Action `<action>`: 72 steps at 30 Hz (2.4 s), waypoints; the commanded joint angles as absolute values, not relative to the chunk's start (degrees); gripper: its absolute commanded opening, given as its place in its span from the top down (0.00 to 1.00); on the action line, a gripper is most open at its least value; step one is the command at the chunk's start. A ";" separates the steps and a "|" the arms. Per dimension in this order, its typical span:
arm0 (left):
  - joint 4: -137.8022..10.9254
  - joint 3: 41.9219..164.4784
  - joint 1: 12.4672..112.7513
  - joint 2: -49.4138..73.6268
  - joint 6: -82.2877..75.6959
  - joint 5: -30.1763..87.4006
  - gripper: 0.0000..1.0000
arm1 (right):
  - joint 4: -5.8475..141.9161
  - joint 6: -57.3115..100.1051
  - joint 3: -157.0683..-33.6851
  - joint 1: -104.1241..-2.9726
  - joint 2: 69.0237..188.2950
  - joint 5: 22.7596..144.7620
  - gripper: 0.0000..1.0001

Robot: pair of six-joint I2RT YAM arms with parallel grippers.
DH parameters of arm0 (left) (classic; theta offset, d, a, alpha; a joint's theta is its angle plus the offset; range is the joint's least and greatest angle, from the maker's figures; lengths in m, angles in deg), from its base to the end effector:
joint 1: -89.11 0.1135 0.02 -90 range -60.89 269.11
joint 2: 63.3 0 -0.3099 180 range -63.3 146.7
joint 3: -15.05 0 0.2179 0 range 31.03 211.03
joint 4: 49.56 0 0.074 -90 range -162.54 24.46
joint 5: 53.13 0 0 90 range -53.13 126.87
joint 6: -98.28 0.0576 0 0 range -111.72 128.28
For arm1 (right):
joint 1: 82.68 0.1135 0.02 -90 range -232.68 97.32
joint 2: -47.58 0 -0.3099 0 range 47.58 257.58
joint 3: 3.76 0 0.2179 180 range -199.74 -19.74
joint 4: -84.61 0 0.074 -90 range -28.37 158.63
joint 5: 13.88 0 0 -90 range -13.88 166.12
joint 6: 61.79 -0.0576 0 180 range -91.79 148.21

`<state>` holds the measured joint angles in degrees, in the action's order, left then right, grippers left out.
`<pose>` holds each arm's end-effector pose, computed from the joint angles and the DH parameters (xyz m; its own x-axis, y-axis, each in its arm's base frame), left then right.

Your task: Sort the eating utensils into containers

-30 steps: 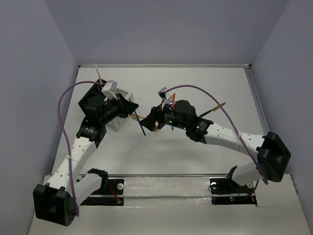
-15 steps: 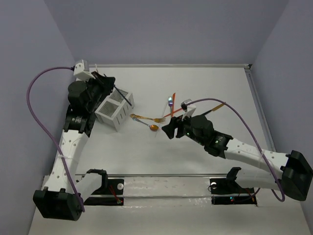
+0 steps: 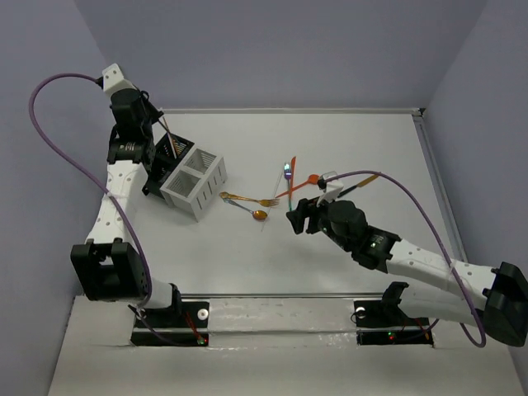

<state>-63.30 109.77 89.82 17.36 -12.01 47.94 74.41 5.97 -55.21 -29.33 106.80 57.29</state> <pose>0.3114 0.0149 0.4730 0.0760 -0.3394 -0.9376 -0.1895 0.9182 -0.3478 0.1340 0.1490 0.3106 -0.3885 0.0780 -0.9181 -0.4635 0.8446 0.2679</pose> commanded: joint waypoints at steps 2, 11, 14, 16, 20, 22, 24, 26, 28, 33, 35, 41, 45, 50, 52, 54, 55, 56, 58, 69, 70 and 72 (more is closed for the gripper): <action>-59.48 112.68 92.27 19.92 -6.40 55.85 0.94 | 75.84 6.77 -54.28 -28.89 105.50 54.85 0.29; -55.00 112.33 92.80 24.50 -1.83 56.74 0.94 | 77.24 6.41 -53.67 -28.89 106.11 56.70 0.27; -53.68 112.42 92.80 26.17 -1.91 56.04 0.94 | 77.33 6.42 -53.93 -28.89 107.08 56.96 0.27; -52.80 112.24 92.80 26.70 -2.26 55.42 0.94 | 77.33 6.33 -54.02 -28.89 107.96 56.87 0.27; -51.39 111.63 92.80 28.10 -3.05 54.28 0.94 | 77.33 6.33 -54.11 -28.89 108.92 56.26 0.27; -50.69 111.45 92.80 28.98 -3.23 53.66 0.94 | 77.51 6.41 -54.11 -28.89 109.01 56.17 0.27; -49.99 111.19 92.80 29.86 -3.76 53.48 0.94 | 77.68 6.59 -54.11 -28.89 109.19 56.08 0.27; -49.37 110.75 92.80 30.30 -4.55 53.48 0.94 | 77.51 6.77 -54.37 -28.89 109.54 55.99 0.27; -48.49 110.40 92.80 31.00 -4.99 52.79 0.93 | 77.24 6.94 -54.55 -28.89 110.15 55.56 0.27; -47.88 109.87 92.80 32.15 -5.95 52.43 0.67 | 76.72 7.03 -54.98 -29.41 111.38 54.76 0.27; -47.53 109.08 92.80 31.89 -6.22 52.43 0.52 | 76.54 6.94 -55.25 -29.41 112.00 54.59 0.27; -47.17 107.67 92.80 28.64 -7.09 51.82 0.16 | 75.05 6.33 -56.22 -29.94 114.11 52.92 0.29; -46.74 105.75 92.27 23.82 -8.94 50.24 0.04 | 74.26 5.54 -56.57 -31.08 115.25 52.65 0.34; -45.77 102.40 90.35 16.61 -12.45 47.78 0.02 | 73.29 4.31 -57.71 -32.23 117.10 52.91 0.46; -45.94 101.26 89.30 12.74 -14.90 46.55 0.02 | 72.33 3.17 -59.63 -32.23 119.11 53.09 0.55; -47.07 99.42 86.66 8.89 -16.40 45.66 0.02 | 68.83 1.77 -64.09 -32.23 121.13 52.39 0.65; -47.35 98.10 85.43 7.47 -16.76 45.31 0.01 | 66.46 1.32 -65.87 -32.23 123.49 50.91 0.68; -47.70 97.40 83.33 6.15 -17.03 44.79 0.01 | 65.39 0.79 -67.54 -32.23 124.73 50.11 0.71; -49.45 95.90 81.47 2.11 -18.08 43.56 0.01 | 63.72 -0.17 -70.35 -32.23 126.93 48.79 0.77; -59.56 78.16 80.32 -23.54 -18.00 26.42 0.01 | 59.84 -1.32 -85.56 -37.14 141.43 46.94 0.78; -60.44 75.36 80.32 -25.23 -17.39 26.41 0.01 | 59.23 -1.32 -86.53 -37.67 142.40 47.29 0.76; -60.97 72.70 79.80 -28.74 -16.42 26.24 0.01 | 59.05 -1.23 -90.20 -38.55 143.64 47.99 0.71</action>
<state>-58.95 76.92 80.22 -23.57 -18.96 29.72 60.36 -0.32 -83.84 -36.85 142.23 48.90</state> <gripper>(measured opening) 0.986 0.260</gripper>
